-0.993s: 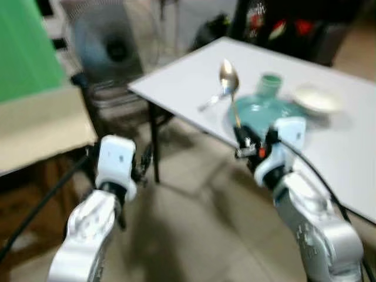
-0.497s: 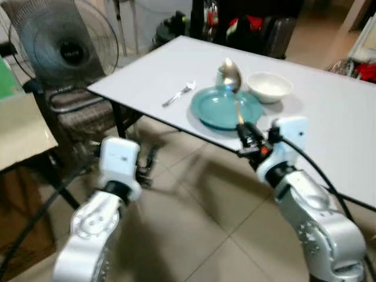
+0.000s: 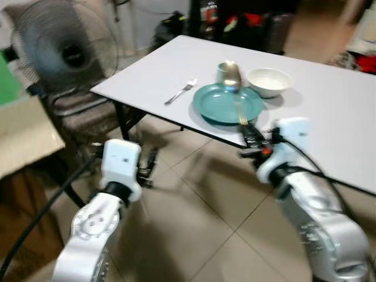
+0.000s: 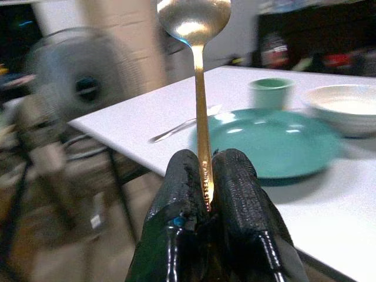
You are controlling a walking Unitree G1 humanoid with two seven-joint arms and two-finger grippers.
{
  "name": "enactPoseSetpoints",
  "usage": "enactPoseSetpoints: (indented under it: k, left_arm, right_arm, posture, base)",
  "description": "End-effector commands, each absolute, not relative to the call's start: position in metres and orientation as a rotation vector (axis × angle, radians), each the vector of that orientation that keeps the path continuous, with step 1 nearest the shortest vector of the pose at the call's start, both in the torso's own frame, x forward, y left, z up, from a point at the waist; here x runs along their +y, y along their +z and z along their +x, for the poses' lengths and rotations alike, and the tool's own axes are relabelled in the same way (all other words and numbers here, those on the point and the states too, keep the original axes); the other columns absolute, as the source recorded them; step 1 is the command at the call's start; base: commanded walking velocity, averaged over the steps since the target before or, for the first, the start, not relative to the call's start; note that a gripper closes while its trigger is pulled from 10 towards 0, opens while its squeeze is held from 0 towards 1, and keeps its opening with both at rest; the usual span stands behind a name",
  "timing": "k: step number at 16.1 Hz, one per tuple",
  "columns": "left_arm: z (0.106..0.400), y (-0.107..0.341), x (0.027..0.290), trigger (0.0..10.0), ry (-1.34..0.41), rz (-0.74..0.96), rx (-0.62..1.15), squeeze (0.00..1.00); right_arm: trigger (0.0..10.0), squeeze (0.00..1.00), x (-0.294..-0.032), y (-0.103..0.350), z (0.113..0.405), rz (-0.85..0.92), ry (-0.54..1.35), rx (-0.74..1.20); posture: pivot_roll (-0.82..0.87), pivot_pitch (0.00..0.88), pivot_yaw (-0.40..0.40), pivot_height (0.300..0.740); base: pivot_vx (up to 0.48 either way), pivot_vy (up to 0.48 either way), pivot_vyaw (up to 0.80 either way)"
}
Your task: Setting the table
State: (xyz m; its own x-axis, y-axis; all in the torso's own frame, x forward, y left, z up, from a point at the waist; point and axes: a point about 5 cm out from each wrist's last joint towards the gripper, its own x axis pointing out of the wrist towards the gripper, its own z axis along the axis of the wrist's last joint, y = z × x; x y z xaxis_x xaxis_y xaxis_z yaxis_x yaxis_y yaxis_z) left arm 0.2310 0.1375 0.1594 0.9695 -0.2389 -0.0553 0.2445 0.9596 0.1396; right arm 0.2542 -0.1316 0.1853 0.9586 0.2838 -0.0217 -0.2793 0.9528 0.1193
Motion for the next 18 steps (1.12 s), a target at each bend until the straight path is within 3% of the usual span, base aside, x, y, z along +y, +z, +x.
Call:
enactPoseSetpoints:
  k: [1,3,8,10,12,16,18]
  left_arm:
    - [0.2328,0.1629,0.1420,10.0,-0.232,0.201,0.020,0.00]
    - [0.2327,0.1614,0.1413,10.0,-0.233,0.179,0.035,0.00]
    - [0.2341,0.1610,0.1445,10.0,-0.223,0.150,0.043,0.00]
    - [0.2354,0.1627,0.1431,10.0,-0.230,0.208,0.032,0.00]
    - [0.2360,0.1616,0.1428,10.0,-0.231,0.161,0.042,0.00]
    - [0.2377,0.1621,0.1450,10.0,-0.236,0.164,0.044,0.00]
    - [0.2396,0.1648,0.1443,10.0,-0.239,0.228,0.029,0.00]
  right_arm:
    - [10.0,0.00,-0.1243,0.1896,0.2532,0.127,0.314,0.023]
    - [10.0,0.00,-0.1244,0.1897,0.2530,0.127,0.312,0.022]
    - [10.0,0.00,-0.1255,0.1897,0.2528,0.130,0.305,0.023]
    - [10.0,0.00,-0.1258,0.1895,0.2527,0.131,0.300,0.023]
    - [10.0,0.00,-0.1261,0.1896,0.2529,0.132,0.297,0.022]
    - [10.0,0.00,-0.1267,0.1898,0.2538,0.138,0.285,0.020]
    - [10.0,0.00,-0.1270,0.1900,0.2533,0.142,0.280,0.018]
  posture:
    - [-0.08,0.021,0.021,0.740]
    - [-0.08,0.021,0.023,0.740]
    - [-0.08,0.025,0.025,0.740]
    - [-0.09,0.025,0.028,0.740]
    - [-0.09,0.025,0.031,0.740]
    - [-0.09,0.024,0.039,0.740]
    - [-0.09,0.024,0.039,0.740]
  base:
    - [0.000,-0.480,0.00]
    - [0.000,-0.381,0.00]
    - [0.000,0.480,0.00]
    - [0.000,-0.240,-0.80]
    - [0.000,-0.240,-0.40]
    - [0.000,0.479,-0.20]
    - [0.000,-0.240,-0.40]
